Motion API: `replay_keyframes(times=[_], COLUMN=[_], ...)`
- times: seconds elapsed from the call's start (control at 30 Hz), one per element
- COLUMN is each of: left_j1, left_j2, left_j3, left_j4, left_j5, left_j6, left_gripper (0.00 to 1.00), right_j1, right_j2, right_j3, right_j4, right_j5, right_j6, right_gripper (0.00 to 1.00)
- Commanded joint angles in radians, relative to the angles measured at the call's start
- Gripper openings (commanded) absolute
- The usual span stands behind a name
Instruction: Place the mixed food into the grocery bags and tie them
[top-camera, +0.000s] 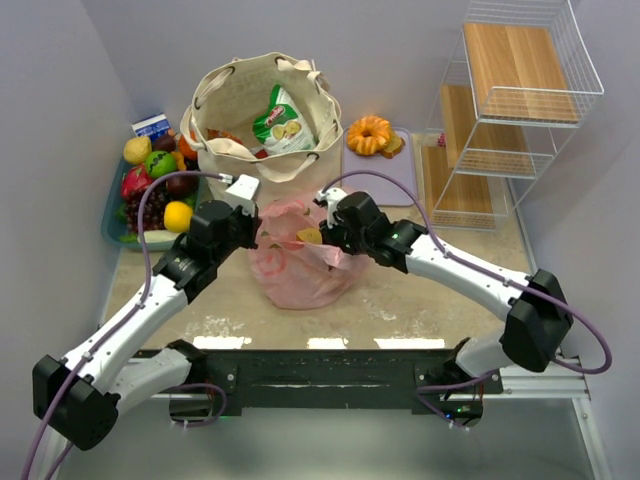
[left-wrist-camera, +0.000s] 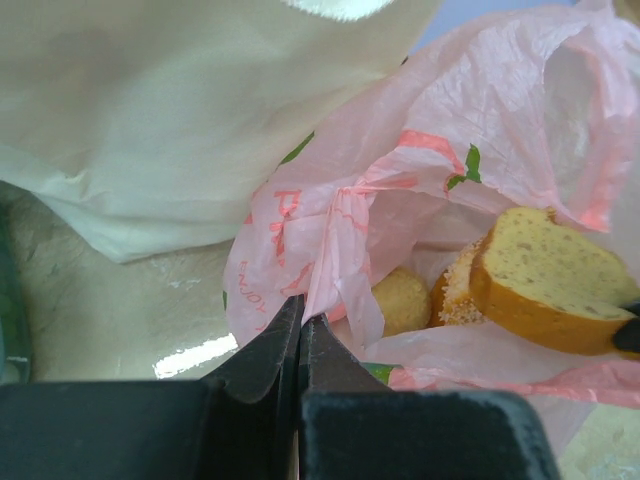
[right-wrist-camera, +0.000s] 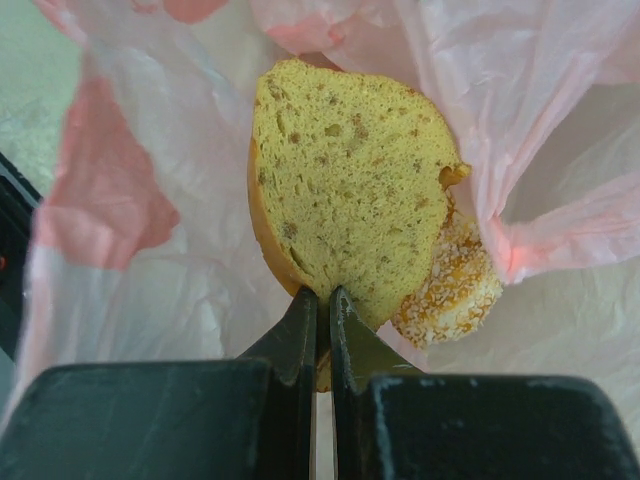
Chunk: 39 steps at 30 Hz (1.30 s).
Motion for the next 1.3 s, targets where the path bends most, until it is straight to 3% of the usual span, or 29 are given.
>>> replay_keyframes(times=[0.0, 0.1, 0.2, 0.33, 0.37, 0.47, 0.5, 0.73, 1.03, 1.27], left_j1=[0.010, 0.010, 0.009, 0.010, 0.010, 0.010, 0.010, 0.012, 0.013, 0.018], left_j2=[-0.054, -0.059, -0.049, -0.032, -0.032, -0.034, -0.032, -0.031, -0.017, -0.020], left_j3=[-0.015, -0.019, -0.016, -0.009, -0.009, -0.007, -0.007, -0.004, 0.001, -0.004], left_j4=[0.089, 0.108, 0.106, 0.086, 0.086, 0.085, 0.083, 0.077, 0.062, 0.065], left_j5=[0.057, 0.114, 0.135, 0.122, 0.122, 0.092, 0.089, 0.071, 0.042, 0.025], left_j6=[0.012, 0.024, 0.029, 0.028, 0.029, 0.028, 0.028, 0.024, 0.024, 0.024], left_gripper=[0.00, 0.00, 0.00, 0.00, 0.00, 0.00, 0.00, 0.00, 0.00, 0.00], right_j1=[0.003, 0.003, 0.003, 0.005, 0.006, 0.005, 0.005, 0.003, 0.005, 0.005], right_j2=[0.059, 0.068, 0.089, 0.106, 0.100, 0.082, 0.077, -0.053, -0.378, -0.398], right_j3=[0.021, 0.030, 0.053, 0.089, 0.087, 0.089, 0.089, 0.069, -0.114, -0.184], right_j4=[0.011, 0.084, 0.129, 0.146, 0.146, 0.125, 0.102, 0.056, 0.138, 0.135], right_j5=[-0.008, -0.066, -0.092, -0.102, -0.097, -0.042, -0.028, 0.069, -0.149, -0.285], right_j6=[0.015, 0.032, 0.046, 0.050, 0.050, 0.027, 0.018, -0.032, -0.184, -0.243], right_gripper=[0.00, 0.00, 0.08, 0.40, 0.60, 0.81, 0.84, 0.89, 0.98, 0.98])
